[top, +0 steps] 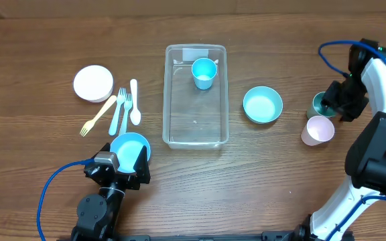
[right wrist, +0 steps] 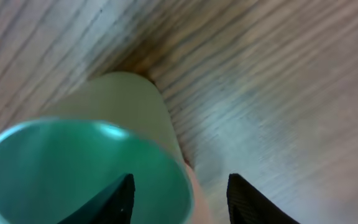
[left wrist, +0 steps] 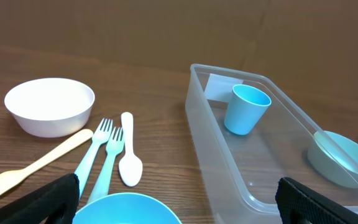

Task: Pack container
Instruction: 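Grasp the green cup with the right gripper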

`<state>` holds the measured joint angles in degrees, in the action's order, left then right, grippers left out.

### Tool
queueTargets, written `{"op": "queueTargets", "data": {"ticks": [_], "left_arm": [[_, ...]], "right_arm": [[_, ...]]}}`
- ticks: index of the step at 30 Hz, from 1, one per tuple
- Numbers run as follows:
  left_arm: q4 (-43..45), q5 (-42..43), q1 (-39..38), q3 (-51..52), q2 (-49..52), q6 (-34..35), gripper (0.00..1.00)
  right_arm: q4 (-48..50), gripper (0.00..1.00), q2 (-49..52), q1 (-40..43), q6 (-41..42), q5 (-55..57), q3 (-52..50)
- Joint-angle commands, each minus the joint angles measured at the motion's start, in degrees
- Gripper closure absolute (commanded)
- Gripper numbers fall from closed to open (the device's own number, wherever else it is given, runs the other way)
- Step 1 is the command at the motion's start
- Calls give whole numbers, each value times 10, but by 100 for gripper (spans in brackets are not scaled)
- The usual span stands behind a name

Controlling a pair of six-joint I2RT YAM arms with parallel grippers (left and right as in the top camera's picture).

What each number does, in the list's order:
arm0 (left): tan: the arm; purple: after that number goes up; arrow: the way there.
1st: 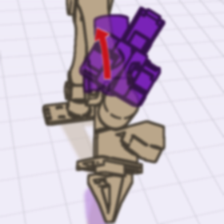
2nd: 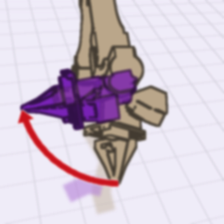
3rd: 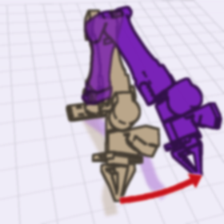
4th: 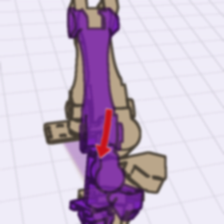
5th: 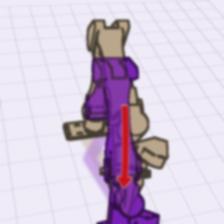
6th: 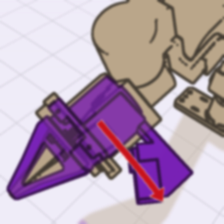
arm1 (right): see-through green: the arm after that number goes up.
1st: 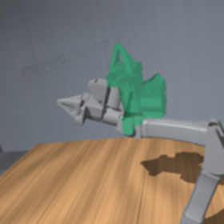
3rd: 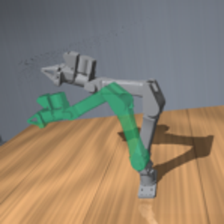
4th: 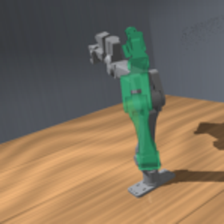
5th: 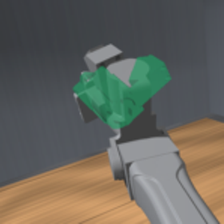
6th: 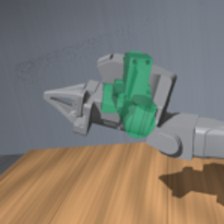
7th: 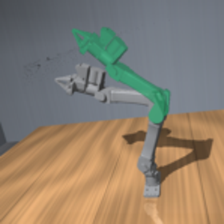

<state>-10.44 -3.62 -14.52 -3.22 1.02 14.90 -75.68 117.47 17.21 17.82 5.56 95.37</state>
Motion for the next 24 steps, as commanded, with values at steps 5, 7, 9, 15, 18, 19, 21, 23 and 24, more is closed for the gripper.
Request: {"op": "queueTargets", "data": {"ticks": [5,7,9,15,18,19,21,23,24], "left_arm": [[3,5,3,3,-3,5,0],[3,5,3,3,-3,5,0],[3,5,3,3,-3,5,0],[3,5,3,3,-3,5,0],[3,5,3,3,-3,5,0],[3,5,3,3,-3,5,0],[3,5,3,3,-3,5,0],[3,5,3,3,-3,5,0],[3,5,3,3,-3,5,0]], "right_arm": [[127,89,-30,0,-5,-3,-92],[130,96,-30,1,-5,-1,-71],[104,96,-32,2,-5,-1,-3],[-14,96,-61,-67,-11,-17,285],[-6,96,-69,-171,-46,-79,346],[5,96,-68,-209,-46,-83,342],[36,96,-55,-291,-46,-82,327],[55,96,-30,-347,-46,-82,325],[59,96,-16,-362,-43,-82,325]]}}
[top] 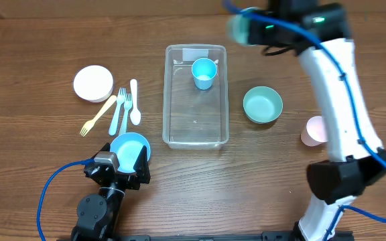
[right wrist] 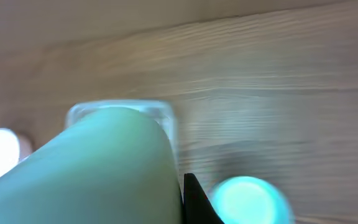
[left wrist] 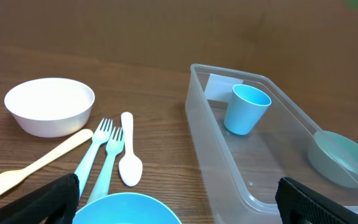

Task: Pack container
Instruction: 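Grasp the green cup with the right gripper, then stack the green cup onto the blue cup in the container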

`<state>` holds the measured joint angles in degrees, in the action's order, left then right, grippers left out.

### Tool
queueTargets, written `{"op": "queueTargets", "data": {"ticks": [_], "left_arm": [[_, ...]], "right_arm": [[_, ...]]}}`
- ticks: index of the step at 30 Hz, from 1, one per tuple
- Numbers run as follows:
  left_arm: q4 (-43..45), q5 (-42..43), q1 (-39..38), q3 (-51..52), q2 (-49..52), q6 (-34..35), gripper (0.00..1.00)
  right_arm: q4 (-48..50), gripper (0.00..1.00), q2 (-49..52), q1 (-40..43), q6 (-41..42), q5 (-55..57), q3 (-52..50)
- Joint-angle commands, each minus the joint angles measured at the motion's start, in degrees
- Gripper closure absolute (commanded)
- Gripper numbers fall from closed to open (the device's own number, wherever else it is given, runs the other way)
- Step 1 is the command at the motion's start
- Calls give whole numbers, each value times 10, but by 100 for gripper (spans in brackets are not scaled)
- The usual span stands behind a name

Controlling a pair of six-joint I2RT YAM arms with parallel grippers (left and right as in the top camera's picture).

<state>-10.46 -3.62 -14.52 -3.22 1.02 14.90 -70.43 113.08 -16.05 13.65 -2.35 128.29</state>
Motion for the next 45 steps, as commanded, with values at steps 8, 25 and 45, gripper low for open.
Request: {"op": "queueTargets", "data": {"ticks": [8,25,45], "left_arm": [[4,5,3,3,-3,5,0],[4,5,3,3,-3,5,0],[4,5,3,3,-3,5,0]], "right_arm": [[55,96,163,-59,65,-27,-4],[46,96,189,-61,66,5,-4],[-78,60,123,-50,63,-7,71]]}}
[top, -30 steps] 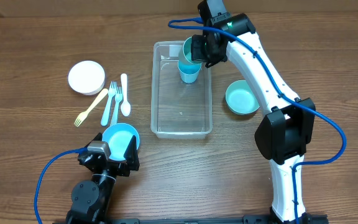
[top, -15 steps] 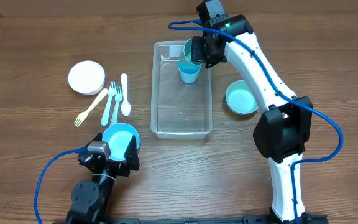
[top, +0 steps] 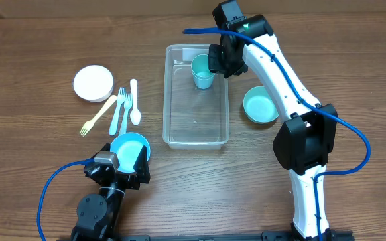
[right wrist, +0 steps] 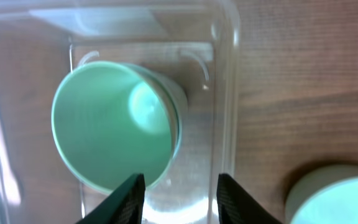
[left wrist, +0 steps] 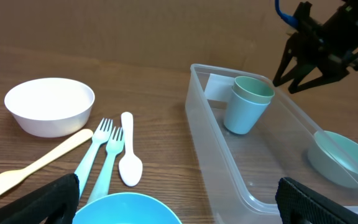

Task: Pack container
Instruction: 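Stack the green cup onto the blue cup in the container, then grasp the pink cup and stack it onto the green cup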

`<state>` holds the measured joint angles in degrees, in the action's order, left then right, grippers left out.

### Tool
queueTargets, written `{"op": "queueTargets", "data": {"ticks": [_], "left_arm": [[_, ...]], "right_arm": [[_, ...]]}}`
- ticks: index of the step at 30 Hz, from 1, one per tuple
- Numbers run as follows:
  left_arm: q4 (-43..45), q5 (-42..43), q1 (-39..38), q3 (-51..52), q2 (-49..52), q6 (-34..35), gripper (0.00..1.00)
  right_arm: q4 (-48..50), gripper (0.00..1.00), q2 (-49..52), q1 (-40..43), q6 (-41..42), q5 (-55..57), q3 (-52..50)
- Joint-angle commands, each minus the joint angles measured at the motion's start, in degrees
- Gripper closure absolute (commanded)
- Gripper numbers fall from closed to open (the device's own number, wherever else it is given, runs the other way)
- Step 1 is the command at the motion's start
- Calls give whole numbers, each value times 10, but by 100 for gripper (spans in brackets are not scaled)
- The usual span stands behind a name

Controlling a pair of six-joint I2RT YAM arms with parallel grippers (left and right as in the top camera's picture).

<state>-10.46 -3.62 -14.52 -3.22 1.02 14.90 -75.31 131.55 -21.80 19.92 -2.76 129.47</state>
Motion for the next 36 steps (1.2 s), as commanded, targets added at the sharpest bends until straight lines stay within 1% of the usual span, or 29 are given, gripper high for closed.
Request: {"op": "queueTargets", "data": {"ticks": [1,2,4,5,6,7,11,12,14,16,17,20,22,23,26,30,33,36], "left_arm": [[4,5,3,3,-3,5,0],[4,5,3,3,-3,5,0],[4,5,3,3,-3,5,0],[4,5,3,3,-3,5,0],[4,5,3,3,-3,5,0],[4,5,3,3,-3,5,0],[4,5,3,3,-3,5,0],[4,5,3,3,-3,5,0],[4,5,3,3,-3,5,0],[4,5,3,3,-3,5,0],[4,5,3,3,-3,5,0],[4,5,3,3,-3,5,0],[4,5,3,3,-3,5,0],[4,5,3,3,-3,5,0],[4,5,3,3,-3,5,0],[4,5,3,3,-3,5,0],[4,5,3,3,-3,5,0],[4,5,3,3,-3,5,0]], "right_arm": [[-46,60,-91,13,-4,0,69],[-76,59,-139,23,-4,35,70],[-150,47,-198,53,-1,114,70],[-177,47,-210,70,-2,123,70],[-218,48,-219,113,-6,133,68],[-217,47,-229,140,-15,107,49],[-217,48,-254,273,-17,100,-58],[-213,48,-259,296,-18,100,-87],[-173,48,-290,333,-19,99,-180],[-73,47,-364,371,-22,81,-349],[-26,45,-394,383,-24,70,-421],[47,44,-412,392,-24,67,-533],[87,43,-412,392,-24,54,-584],[113,41,-412,392,-23,54,-612],[143,39,-411,392,-21,52,-641],[223,39,-410,392,-2,40,-706],[272,37,-410,392,-2,39,-739],[289,38,-410,392,-2,39,-748]]}}
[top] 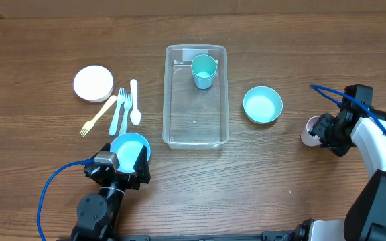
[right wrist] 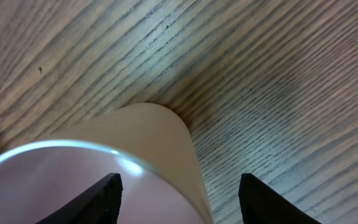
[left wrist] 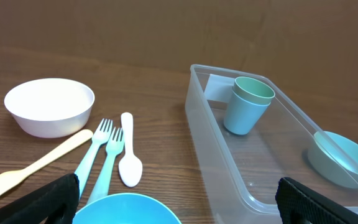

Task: Pack container
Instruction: 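Grasp the pink cup and stack it onto the green cup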

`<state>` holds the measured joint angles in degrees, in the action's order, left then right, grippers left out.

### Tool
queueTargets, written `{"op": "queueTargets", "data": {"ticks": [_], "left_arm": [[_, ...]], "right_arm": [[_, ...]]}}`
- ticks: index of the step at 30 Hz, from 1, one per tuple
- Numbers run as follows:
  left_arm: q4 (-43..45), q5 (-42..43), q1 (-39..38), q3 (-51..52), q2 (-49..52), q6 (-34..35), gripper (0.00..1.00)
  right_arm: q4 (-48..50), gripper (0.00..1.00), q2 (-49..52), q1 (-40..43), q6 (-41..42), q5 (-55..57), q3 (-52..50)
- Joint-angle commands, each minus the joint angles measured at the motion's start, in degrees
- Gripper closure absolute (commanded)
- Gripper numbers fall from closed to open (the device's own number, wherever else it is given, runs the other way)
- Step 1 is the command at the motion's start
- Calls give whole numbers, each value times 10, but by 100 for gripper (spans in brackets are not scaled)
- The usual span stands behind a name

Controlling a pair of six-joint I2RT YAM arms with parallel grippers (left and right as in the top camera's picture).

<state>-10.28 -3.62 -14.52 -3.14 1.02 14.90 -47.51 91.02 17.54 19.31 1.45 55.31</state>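
Observation:
The clear container (top: 169, 100) lies mid-table, with a green cup (top: 204, 65) nested inside a blue cup at its far end; both show in the left wrist view too, green cup (left wrist: 253, 88). A pink cup (top: 309, 131) stands at the right. My right gripper (top: 324, 129) is open astride its wall: pink cup (right wrist: 104, 168), one finger over its mouth, the other finger (right wrist: 263, 199) outside. My left gripper (top: 122, 169) rests open at the front, a blue bowl (left wrist: 129, 210) between its fingers (left wrist: 45, 200).
A teal bowl (top: 263, 105) sits between the container and the pink cup. A white bowl (top: 93, 83), a cream fork (top: 98, 116), two pale blue forks (top: 122, 107) and a white spoon (top: 135, 104) lie left of the container.
My right gripper has left the container's far end and now stands at the pink cup on the right. The green cup stays nested in the blue cup. The left arm has not moved.
My right gripper was at the green cup on the table's right side. Then it held that cup high near the container's far end. Then the cup sat nested in the blue cup with the gripper open beside it. Now the gripper straddles the pink cup.

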Motion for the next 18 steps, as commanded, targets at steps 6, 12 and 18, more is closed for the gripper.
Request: {"op": "queueTargets", "data": {"ticks": [6,12,18], "left_arm": [[2,5,3,2,-3,5,0],[2,5,3,2,-3,5,0],[2,5,3,2,-3,5,0]], "right_arm": [[16,96,-4,-1,5,-38,10],[-120,96,-4,-27,7,-102,355],[-1,96,11,-213,6,-136,460]]}}
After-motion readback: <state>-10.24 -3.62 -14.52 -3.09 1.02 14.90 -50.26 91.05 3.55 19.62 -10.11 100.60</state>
